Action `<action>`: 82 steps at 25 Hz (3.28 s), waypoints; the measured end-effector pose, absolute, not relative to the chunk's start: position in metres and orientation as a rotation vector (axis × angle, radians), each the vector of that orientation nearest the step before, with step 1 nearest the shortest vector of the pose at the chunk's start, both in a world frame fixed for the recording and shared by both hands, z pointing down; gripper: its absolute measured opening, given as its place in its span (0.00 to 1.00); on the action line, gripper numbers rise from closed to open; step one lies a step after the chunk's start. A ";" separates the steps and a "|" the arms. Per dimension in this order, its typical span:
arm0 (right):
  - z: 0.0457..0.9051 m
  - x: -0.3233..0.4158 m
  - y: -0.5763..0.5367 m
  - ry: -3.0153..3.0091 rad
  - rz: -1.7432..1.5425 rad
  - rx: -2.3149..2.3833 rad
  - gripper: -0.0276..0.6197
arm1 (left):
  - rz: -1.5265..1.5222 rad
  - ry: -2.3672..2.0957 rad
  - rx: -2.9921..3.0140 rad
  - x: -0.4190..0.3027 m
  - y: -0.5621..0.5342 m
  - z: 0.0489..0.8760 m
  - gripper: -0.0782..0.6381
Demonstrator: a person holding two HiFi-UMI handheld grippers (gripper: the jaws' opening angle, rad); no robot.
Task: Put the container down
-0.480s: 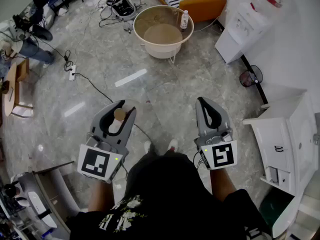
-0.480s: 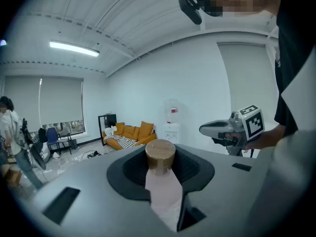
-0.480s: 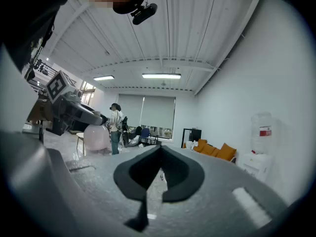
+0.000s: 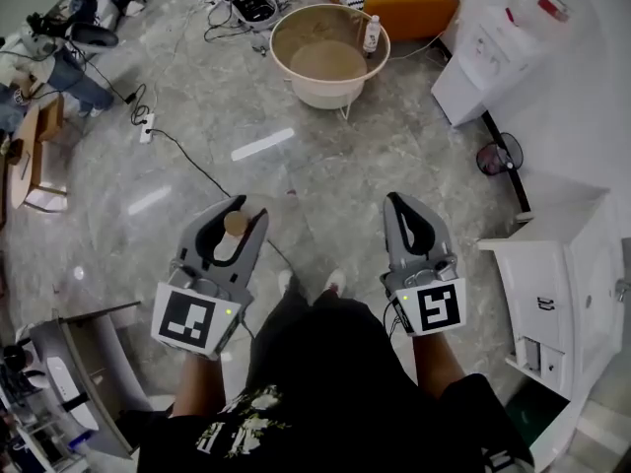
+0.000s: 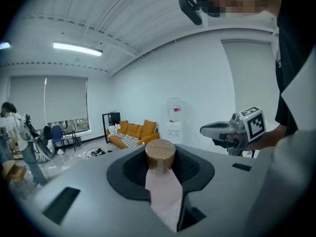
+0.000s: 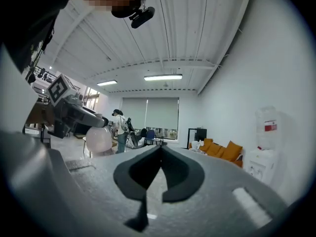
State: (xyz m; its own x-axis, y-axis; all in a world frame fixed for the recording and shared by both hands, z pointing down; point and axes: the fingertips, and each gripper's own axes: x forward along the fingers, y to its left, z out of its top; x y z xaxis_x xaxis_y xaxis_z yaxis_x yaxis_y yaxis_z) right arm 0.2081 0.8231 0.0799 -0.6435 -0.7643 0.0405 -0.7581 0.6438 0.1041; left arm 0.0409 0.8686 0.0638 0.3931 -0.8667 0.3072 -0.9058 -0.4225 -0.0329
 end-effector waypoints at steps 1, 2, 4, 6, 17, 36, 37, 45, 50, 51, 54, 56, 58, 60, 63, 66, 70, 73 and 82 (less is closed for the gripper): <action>0.082 0.210 0.824 -2.776 -0.124 1.276 0.04 | 0.419 -1.613 2.497 0.042 0.868 0.064 0.29; 0.084 0.213 0.826 -2.776 -0.127 1.265 0.04 | 0.417 -1.622 2.491 0.043 0.868 0.064 0.29; 0.090 0.219 0.828 -2.771 -0.127 1.254 0.04 | 0.421 -1.635 2.483 0.044 0.868 0.067 0.29; 0.094 0.225 0.828 -2.762 -0.122 1.255 0.04 | 0.435 -1.641 2.482 0.048 0.867 0.071 0.29; 0.092 0.226 0.828 -2.761 -0.153 1.259 0.04 | 0.413 -1.650 2.497 0.054 0.867 0.068 0.29; 0.081 0.176 0.758 -2.748 -0.175 1.359 0.04 | 0.448 -1.563 2.583 0.009 0.790 0.058 0.29; 0.081 0.172 0.754 -2.748 -0.171 1.356 0.04 | 0.444 -1.563 2.586 0.006 0.785 0.057 0.29; 0.080 0.134 0.720 -2.755 -0.175 1.350 0.04 | 0.423 -1.547 2.601 -0.026 0.751 0.054 0.29; 0.081 0.114 0.705 -2.749 -0.191 1.352 0.04 | 0.407 -1.558 2.607 -0.049 0.737 0.052 0.29; 0.081 0.108 0.703 -2.749 -0.194 1.350 0.04 | 0.404 -1.559 2.606 -0.055 0.735 0.053 0.29; 0.083 0.089 0.697 -2.747 -0.196 1.340 0.04 | 0.403 -1.554 2.603 -0.074 0.728 0.054 0.29; 0.083 0.077 0.692 -2.746 -0.201 1.346 0.04 | 0.406 -1.547 2.608 -0.086 0.724 0.055 0.29; 0.084 0.066 0.689 -2.743 -0.202 1.361 0.04 | 0.407 -1.539 2.617 -0.097 0.721 0.057 0.29; 0.087 0.057 0.687 -2.739 -0.209 1.371 0.04 | 0.413 -1.536 2.623 -0.108 0.719 0.060 0.29; 0.090 0.042 0.686 -2.741 -0.220 1.379 0.04 | 0.419 -1.544 2.624 -0.125 0.717 0.063 0.29; 0.094 0.030 0.685 -2.737 -0.207 1.370 0.04 | 0.416 -1.546 2.618 -0.138 0.717 0.066 0.29; 0.093 0.018 0.677 -2.743 -0.209 1.361 0.04 | 0.417 -1.556 2.599 -0.151 0.713 0.070 0.29; 0.091 0.011 0.670 -2.745 -0.217 1.353 0.04 | 0.410 -1.563 2.589 -0.159 0.706 0.072 0.29; 0.095 0.000 0.631 -2.736 -0.214 1.352 0.04 | 0.413 -1.572 2.589 -0.171 0.668 0.072 0.29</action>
State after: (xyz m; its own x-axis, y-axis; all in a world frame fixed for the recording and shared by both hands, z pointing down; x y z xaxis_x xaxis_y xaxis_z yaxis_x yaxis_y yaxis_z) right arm 0.0003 0.6315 0.0953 -0.6068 -0.7948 0.0121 -0.7833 0.6004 0.1612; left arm -0.1711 0.6679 0.0720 0.4357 -0.8580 0.2721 -0.8809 -0.4686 -0.0667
